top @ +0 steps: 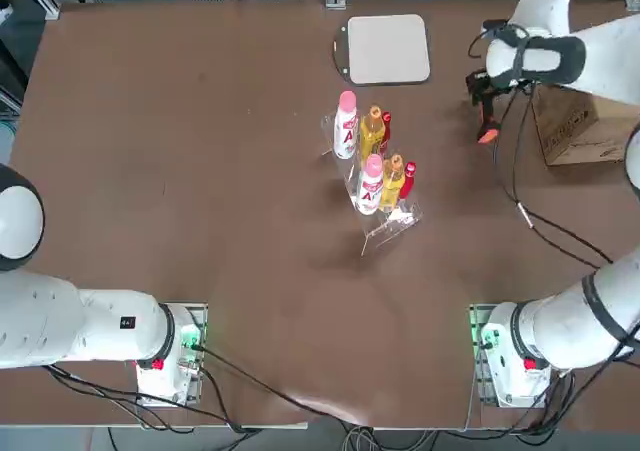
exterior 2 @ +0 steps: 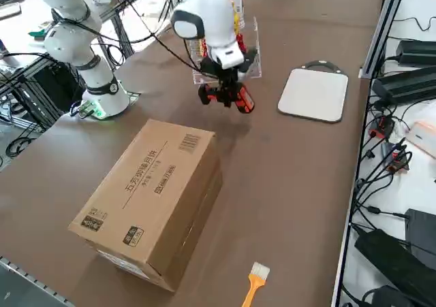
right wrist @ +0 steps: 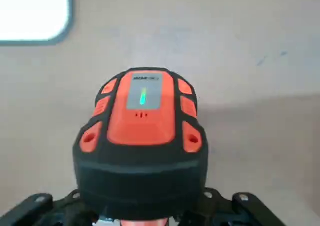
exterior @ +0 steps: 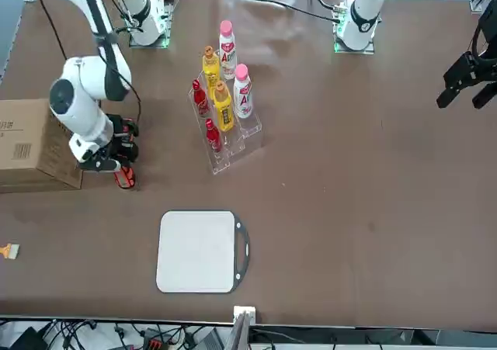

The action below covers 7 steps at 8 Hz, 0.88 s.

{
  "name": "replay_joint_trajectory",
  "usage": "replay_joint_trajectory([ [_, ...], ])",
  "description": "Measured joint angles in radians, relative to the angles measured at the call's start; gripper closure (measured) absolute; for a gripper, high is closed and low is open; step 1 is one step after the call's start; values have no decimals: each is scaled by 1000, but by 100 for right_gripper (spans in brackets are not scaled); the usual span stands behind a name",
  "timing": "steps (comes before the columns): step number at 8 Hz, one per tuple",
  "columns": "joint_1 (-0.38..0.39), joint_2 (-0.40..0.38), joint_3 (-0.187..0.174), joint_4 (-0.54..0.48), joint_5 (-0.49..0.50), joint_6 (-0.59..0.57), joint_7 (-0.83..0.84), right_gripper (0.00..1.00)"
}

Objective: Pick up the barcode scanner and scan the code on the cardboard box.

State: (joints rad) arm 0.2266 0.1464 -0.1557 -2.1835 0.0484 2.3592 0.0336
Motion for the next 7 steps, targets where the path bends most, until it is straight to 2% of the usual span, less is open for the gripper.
replay_joint_trajectory([
  [2,-53,-94,-6,101,-6,-212,-5,59],
  [4,-173,-122,-12,247,-16,-419,-84,59],
  [5,-242,-121,-15,297,-18,-462,-159,59],
  [7,-373,-110,-18,320,-19,-475,-320,59],
])
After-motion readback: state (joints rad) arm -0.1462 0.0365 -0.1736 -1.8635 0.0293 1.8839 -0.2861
